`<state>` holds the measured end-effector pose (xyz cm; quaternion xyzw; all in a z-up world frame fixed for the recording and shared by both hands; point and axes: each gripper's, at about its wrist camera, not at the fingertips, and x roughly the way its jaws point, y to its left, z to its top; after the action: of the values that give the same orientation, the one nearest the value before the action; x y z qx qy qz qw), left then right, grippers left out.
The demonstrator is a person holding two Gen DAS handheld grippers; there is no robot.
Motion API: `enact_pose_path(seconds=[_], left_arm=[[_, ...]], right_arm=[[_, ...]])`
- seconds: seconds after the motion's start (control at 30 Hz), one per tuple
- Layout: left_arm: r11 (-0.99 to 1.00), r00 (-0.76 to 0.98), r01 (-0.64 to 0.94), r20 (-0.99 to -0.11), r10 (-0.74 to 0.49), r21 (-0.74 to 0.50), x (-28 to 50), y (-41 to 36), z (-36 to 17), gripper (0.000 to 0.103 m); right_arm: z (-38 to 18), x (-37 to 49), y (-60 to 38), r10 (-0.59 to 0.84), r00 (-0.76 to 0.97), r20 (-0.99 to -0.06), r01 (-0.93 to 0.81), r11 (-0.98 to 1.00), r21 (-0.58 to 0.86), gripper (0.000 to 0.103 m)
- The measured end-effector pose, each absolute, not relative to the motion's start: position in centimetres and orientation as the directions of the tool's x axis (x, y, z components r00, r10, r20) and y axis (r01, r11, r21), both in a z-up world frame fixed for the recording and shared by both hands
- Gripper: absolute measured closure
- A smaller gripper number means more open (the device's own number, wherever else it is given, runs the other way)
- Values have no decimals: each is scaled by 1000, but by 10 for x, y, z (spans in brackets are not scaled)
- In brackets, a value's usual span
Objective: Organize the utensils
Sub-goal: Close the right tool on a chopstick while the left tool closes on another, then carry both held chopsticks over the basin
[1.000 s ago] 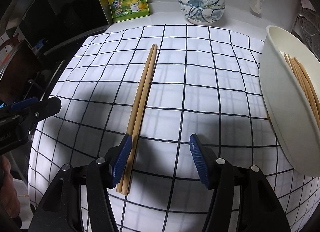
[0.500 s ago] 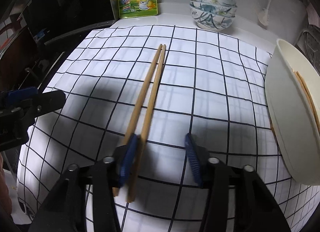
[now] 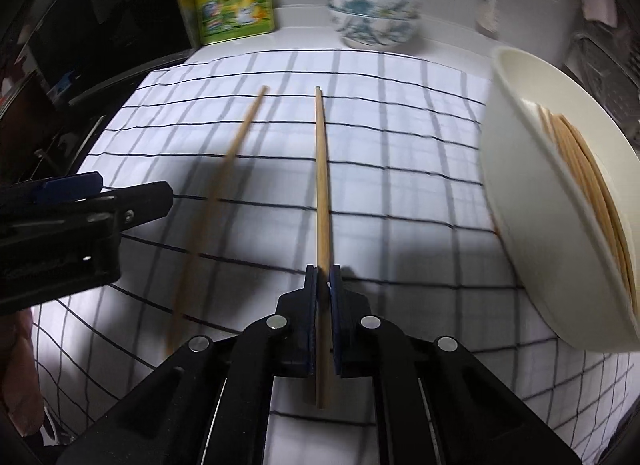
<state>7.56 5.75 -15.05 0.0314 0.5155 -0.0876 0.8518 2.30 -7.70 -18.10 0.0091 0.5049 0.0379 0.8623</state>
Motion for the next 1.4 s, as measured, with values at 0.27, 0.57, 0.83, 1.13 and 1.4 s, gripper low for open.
enact_pose_path(seconds=[0.27,0.57,0.83,1.13,1.4], left_arm=[[982,454,187,-886,-99,-14,84,47,-165,20],[980,470,198,-878,-91,4,86,42,-169,20],[980,463,197,-882,-83,11,88,37,-178,24],[970,469,244,-875,-124,-6,84,26,-172,87],[970,441,242,-887,-136,-28,83,32,-171,96]], right_arm=[[-182,11,-103,80,487,-870,-9,996,86,96],[-177,24,-105,89,514,-853,-8,995,100,73],[-183,34,-99,36,514,-857,-11,999,36,73],[-183,31,-91,24,526,-850,-23,1000,14,91],[-182,31,-94,45,506,-861,1,999,53,97]])
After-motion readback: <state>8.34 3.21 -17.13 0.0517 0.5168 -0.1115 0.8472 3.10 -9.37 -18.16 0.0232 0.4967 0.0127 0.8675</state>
